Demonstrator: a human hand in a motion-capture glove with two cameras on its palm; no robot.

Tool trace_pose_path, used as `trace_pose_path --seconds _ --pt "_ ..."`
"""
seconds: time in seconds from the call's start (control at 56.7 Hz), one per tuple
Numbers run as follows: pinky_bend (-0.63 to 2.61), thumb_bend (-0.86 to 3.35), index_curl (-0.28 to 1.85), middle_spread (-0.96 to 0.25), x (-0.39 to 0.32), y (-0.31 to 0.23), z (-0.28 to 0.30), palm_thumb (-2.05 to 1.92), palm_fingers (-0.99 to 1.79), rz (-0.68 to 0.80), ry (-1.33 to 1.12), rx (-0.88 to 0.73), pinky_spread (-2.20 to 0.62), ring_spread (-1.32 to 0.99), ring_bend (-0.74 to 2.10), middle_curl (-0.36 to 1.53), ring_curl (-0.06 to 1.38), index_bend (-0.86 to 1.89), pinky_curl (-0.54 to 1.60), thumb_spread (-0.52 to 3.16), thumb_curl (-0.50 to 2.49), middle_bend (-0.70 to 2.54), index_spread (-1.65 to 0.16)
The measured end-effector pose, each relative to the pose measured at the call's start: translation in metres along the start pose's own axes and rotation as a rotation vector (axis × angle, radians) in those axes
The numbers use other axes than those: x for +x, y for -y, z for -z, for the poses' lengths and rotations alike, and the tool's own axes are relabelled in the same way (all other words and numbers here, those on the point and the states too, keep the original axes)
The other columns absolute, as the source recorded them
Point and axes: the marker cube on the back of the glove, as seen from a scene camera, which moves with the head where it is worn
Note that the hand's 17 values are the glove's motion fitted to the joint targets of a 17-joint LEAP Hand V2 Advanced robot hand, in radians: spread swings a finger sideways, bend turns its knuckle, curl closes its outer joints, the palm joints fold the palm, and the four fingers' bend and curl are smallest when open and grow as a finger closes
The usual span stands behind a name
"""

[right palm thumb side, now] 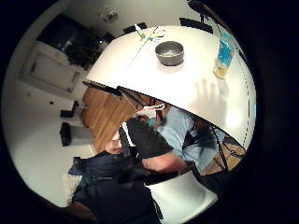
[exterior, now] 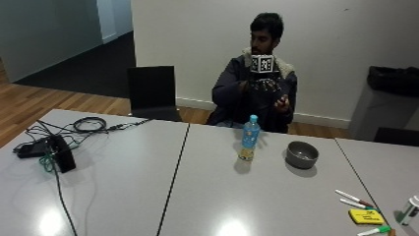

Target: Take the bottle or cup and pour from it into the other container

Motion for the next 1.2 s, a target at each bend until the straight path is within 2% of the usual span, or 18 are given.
trace_pose_path --seconds 0.035,0.071,0.423,0.599,0.687,0.776,0.811,0.881,0.952,1.005,1.058,1.11,1.199 --pt "0.41 -0.01 0.23 0.07 0.004 -0.001 0.0 0.33 0.43 0.098 -0.002 -0.016 0.37 0.21 0.26 0.24 0.19 0.14 0.18 0.97 0.24 0.27 -0.33" --pt "0.41 -0.02 0.23 0.07 0.004 -0.001 0.0 0.33 0.43 0.122 0.0 -0.021 0.38 0.21 0.26 0.25 0.19 0.15 0.18 0.98 0.25 0.27 -0.32" --pt "0.42 -0.03 0.26 0.08 0.013 -0.003 0.003 0.33 0.4 0.139 -0.033 -0.035 0.39 0.23 0.25 0.3 0.23 0.15 0.21 1.0 0.3 0.25 -0.32" --pt "0.43 -0.03 0.26 0.09 0.077 0.017 0.007 0.33 0.39 0.059 -0.059 -0.027 0.39 0.23 0.25 0.31 0.24 0.14 0.22 1.0 0.31 0.25 -0.32" --pt "0.45 -0.03 0.25 0.09 0.107 0.025 -0.004 0.33 0.36 -0.064 -0.045 0.037 0.39 0.23 0.25 0.32 0.25 0.12 0.23 1.0 0.31 0.25 -0.31" --pt "0.49 -0.03 0.24 0.11 0.141 0.042 -0.017 0.33 0.31 -0.205 0.018 0.018 0.39 0.23 0.25 0.32 0.26 0.11 0.25 0.98 0.32 0.24 -0.3" --pt "0.51 -0.03 0.23 0.11 0.153 0.053 -0.026 0.33 0.29 -0.27 0.034 0.068 0.39 0.24 0.25 0.32 0.26 0.1 0.26 0.97 0.32 0.24 -0.3" --pt "0.55 -0.03 0.23 0.13 0.177 0.062 -0.041 0.33 0.24 -0.213 0.072 0.017 0.39 0.24 0.25 0.32 0.26 0.11 0.27 0.96 0.32 0.23 -0.29" --pt "0.57 -0.03 0.22 0.15 0.198 0.088 -0.06 0.34 0.21 -0.252 0.123 0.074 0.39 0.25 0.25 0.32 0.26 0.11 0.28 0.94 0.32 0.23 -0.27" --pt "0.6 -0.03 0.22 0.17 0.211 0.088 -0.074 0.35 0.17 -0.149 0.209 0.03 0.39 0.26 0.24 0.32 0.26 0.12 0.29 0.93 0.33 0.21 -0.26" --pt "0.62 -0.03 0.21 0.18 0.221 0.1 -0.092 0.36 0.15 -0.094 0.317 0.106 0.39 0.26 0.24 0.32 0.26 0.12 0.29 0.91 0.33 0.21 -0.25" --pt "0.65 -0.03 0.21 0.19 0.227 0.121 -0.109 0.37 0.12 -0.125 0.446 0.214 0.39 0.27 0.23 0.32 0.26 0.12 0.3 0.9 0.33 0.21 -0.24" --pt "0.67 -0.03 0.21 0.2 0.227 0.139 -0.13 0.39 0.11 -0.267 0.594 0.175 0.39 0.27 0.24 0.32 0.26 0.12 0.3 0.88 0.34 0.21 -0.22"
